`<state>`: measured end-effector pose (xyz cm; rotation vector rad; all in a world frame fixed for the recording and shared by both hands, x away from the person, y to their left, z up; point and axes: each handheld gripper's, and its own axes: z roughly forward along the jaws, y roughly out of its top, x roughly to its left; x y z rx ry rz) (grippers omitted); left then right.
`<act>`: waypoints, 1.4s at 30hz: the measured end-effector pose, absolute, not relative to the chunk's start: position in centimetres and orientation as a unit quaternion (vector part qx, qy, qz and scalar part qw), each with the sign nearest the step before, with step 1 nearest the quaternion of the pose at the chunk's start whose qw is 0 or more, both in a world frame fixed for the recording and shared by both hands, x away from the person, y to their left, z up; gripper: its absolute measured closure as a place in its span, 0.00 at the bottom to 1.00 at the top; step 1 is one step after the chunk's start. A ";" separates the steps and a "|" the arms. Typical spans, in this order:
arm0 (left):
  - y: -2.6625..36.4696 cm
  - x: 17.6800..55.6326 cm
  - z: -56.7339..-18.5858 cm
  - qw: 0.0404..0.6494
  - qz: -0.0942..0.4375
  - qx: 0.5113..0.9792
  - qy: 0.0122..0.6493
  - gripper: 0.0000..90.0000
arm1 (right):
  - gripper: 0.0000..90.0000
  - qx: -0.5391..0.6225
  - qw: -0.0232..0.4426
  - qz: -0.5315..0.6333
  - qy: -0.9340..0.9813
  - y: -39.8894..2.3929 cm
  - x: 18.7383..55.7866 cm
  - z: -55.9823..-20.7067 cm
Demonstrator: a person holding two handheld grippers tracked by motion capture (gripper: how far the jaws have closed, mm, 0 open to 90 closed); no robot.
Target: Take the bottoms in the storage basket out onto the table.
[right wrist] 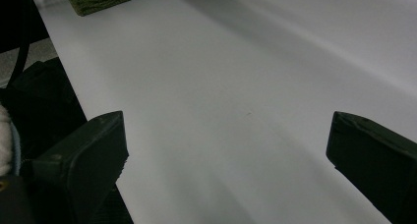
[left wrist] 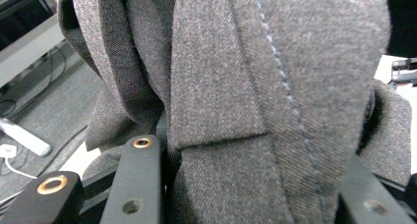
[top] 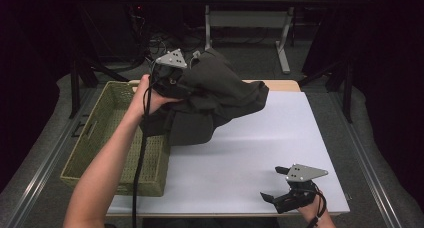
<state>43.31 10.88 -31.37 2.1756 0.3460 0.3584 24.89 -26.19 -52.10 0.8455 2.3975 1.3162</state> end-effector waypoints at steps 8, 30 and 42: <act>8.7 43.7 -31.9 0.447 0.130 0.876 0.128 0.65 | 0.02 0.292 0.143 0.457 0.828 -26.2 24.8 -52.1; 4.9 44.1 -33.3 0.452 0.106 0.877 0.121 0.64 | 0.02 0.290 0.140 0.459 0.828 -26.2 24.8 -52.1; 4.7 44.4 -35.4 0.434 0.100 0.885 0.134 0.64 | 0.02 0.290 0.140 0.457 0.829 -26.2 24.7 -52.0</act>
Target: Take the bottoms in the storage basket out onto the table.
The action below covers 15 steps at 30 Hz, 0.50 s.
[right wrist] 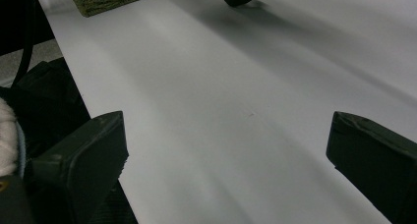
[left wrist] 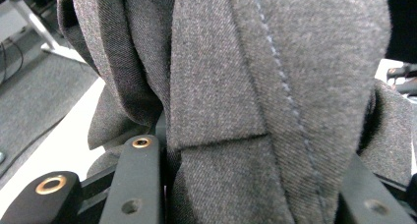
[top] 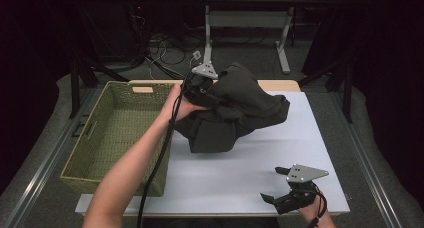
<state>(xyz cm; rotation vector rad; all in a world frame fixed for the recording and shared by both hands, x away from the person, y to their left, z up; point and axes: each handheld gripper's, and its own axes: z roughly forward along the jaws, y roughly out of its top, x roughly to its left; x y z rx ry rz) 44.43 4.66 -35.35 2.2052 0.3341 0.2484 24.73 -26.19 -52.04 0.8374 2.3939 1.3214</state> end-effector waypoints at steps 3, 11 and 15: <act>4.5 44.5 -36.0 0.420 0.102 0.892 0.133 0.64 | 0.02 0.291 0.139 0.456 0.829 -26.2 24.7 -52.0; 4.1 44.8 -37.6 0.412 0.095 0.896 0.138 0.64 | 0.02 0.291 0.140 0.455 0.830 -26.2 24.7 -52.0; 3.9 44.9 -38.3 0.405 0.092 0.899 0.137 0.64 | 0.02 0.292 0.140 0.455 0.830 -26.2 24.7 -52.0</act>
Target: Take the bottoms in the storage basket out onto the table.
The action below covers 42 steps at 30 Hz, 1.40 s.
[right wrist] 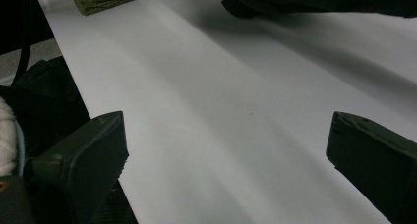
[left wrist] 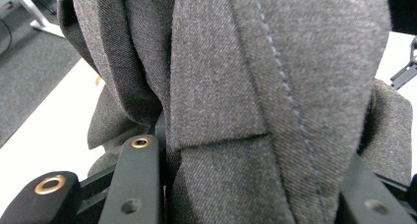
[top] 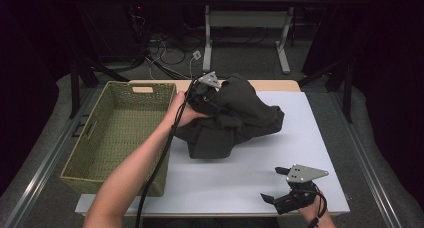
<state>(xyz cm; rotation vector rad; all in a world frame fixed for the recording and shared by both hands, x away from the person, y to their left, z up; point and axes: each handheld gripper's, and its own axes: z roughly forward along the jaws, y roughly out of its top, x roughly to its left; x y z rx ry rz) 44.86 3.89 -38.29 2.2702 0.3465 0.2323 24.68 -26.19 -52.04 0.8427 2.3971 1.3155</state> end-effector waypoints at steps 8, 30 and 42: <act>4.0 45.2 -39.9 0.384 0.083 0.908 0.148 0.64 | 0.02 0.293 0.139 0.455 0.830 -26.2 24.6 -52.0; 4.4 45.8 -43.4 0.332 0.079 0.923 0.175 0.62 | 0.02 0.288 0.139 0.458 0.829 -26.1 24.7 -52.1; 4.1 46.2 -45.4 0.302 0.073 0.932 0.186 0.58 | 0.02 0.288 0.141 0.454 0.831 -26.2 24.7 -52.1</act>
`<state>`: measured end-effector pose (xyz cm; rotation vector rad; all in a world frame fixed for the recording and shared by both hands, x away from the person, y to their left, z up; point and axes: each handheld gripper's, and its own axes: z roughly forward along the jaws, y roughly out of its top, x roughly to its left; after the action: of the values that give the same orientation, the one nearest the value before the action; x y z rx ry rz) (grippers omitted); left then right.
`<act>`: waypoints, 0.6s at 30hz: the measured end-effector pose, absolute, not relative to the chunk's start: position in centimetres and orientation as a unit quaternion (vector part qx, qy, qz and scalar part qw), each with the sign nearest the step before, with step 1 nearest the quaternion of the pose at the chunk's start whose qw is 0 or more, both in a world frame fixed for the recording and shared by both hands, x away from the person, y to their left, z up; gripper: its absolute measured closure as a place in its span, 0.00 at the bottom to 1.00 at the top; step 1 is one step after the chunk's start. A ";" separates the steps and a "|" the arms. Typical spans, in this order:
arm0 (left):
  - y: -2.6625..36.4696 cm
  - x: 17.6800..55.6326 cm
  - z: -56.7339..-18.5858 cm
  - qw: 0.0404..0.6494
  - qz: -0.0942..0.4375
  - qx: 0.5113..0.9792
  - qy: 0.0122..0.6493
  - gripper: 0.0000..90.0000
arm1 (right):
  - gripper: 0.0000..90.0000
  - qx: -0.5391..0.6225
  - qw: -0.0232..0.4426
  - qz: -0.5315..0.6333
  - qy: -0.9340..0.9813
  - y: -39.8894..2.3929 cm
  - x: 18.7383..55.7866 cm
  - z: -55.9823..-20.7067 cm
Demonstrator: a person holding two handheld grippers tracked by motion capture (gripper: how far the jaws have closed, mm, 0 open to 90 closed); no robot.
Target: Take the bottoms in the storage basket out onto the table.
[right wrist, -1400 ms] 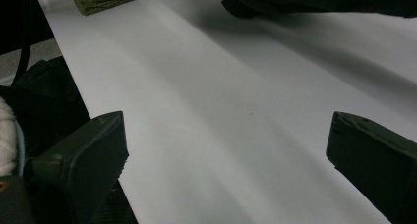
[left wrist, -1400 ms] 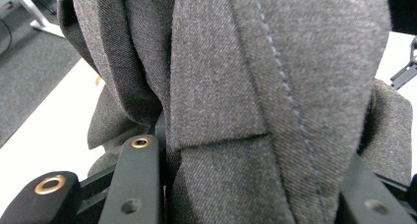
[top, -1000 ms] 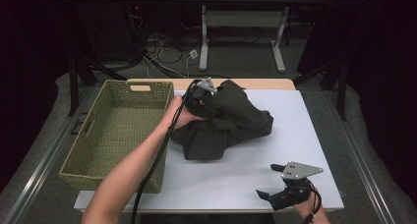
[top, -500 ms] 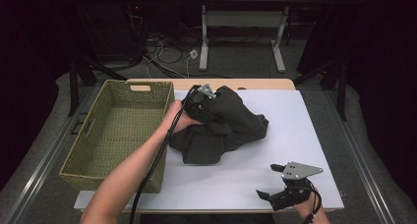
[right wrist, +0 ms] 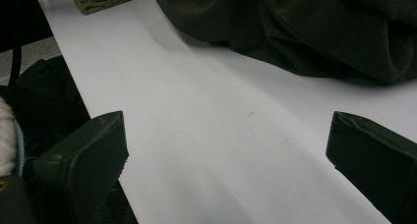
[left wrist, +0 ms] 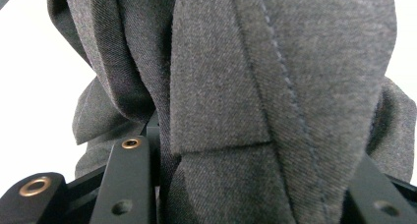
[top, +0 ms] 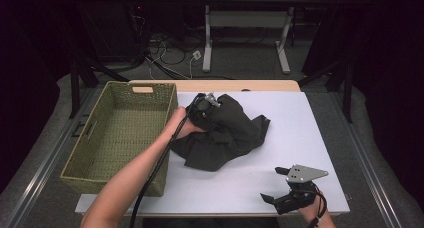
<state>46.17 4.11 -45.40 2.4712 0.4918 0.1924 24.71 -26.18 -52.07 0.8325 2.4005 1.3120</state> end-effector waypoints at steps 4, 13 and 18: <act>4.1 46.3 -45.7 0.300 0.067 0.931 0.196 0.56 | 0.02 0.287 0.141 0.455 0.831 -26.2 24.7 -52.1; 3.9 46.4 -46.6 0.267 0.061 0.941 0.197 0.51 | 0.02 0.289 0.137 0.453 0.832 -26.1 24.7 -52.1; 3.6 46.1 -47.2 0.252 0.058 0.947 0.191 0.50 | 0.02 0.290 0.136 0.453 0.832 -26.1 24.7 -52.1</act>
<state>46.06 3.62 -47.23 2.5766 0.5183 0.1586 24.69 -26.08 -52.07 0.8414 2.4096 1.3119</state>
